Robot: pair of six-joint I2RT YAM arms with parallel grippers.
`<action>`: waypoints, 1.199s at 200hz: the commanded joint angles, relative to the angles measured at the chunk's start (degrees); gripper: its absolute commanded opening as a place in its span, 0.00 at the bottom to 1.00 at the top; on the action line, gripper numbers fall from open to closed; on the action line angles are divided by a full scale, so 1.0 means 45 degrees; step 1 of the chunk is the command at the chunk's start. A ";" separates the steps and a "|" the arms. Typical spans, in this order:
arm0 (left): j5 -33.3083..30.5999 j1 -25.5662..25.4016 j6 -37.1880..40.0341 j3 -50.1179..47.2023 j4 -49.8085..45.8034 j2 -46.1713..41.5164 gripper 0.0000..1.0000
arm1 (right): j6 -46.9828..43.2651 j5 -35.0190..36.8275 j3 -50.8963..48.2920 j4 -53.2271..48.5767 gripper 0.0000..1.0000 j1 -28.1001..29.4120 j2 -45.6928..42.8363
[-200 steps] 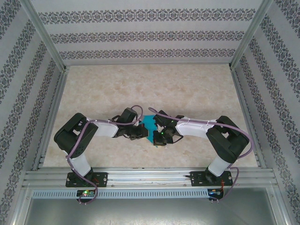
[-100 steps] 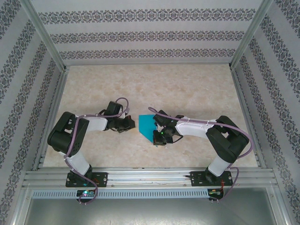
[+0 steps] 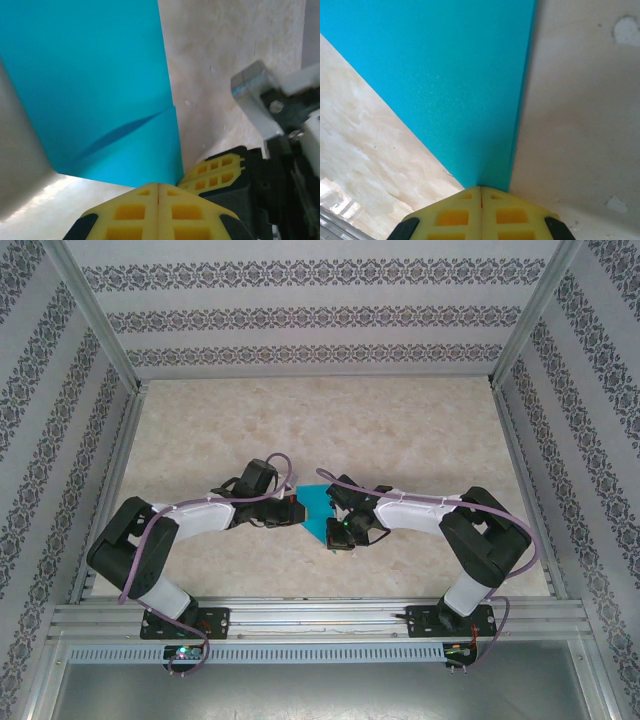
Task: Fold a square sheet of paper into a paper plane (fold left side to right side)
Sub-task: Third fold the triangle at the center of the table.
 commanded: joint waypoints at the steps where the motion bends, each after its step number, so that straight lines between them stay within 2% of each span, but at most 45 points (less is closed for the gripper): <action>1: 0.0243 -0.0272 -0.0328 0.0061 0.0610 0.0612 0.04 | 0.0014 0.1597 -0.0551 -0.1348 0.00 -0.0022 0.0798; 48: 0.0321 -0.0458 -0.0500 0.0611 0.1155 0.1451 0.04 | 0.0068 0.1614 -0.0550 -0.1272 0.00 -0.0024 0.0907; 129: -0.0726 -0.0487 -0.0945 0.0471 0.0689 0.2660 0.02 | 0.0103 0.1243 -0.0244 -0.1045 0.00 -0.0131 0.0434; 202: -0.1102 -0.0478 -0.0786 0.0441 -0.0046 0.2643 0.00 | 0.0886 -0.0063 0.0091 0.1412 0.00 -0.0017 -0.0790; 240: -0.1131 -0.0480 -0.0759 0.0429 -0.0140 0.2663 0.00 | 0.1361 -0.0146 -0.0101 0.2390 0.00 0.0244 -0.0500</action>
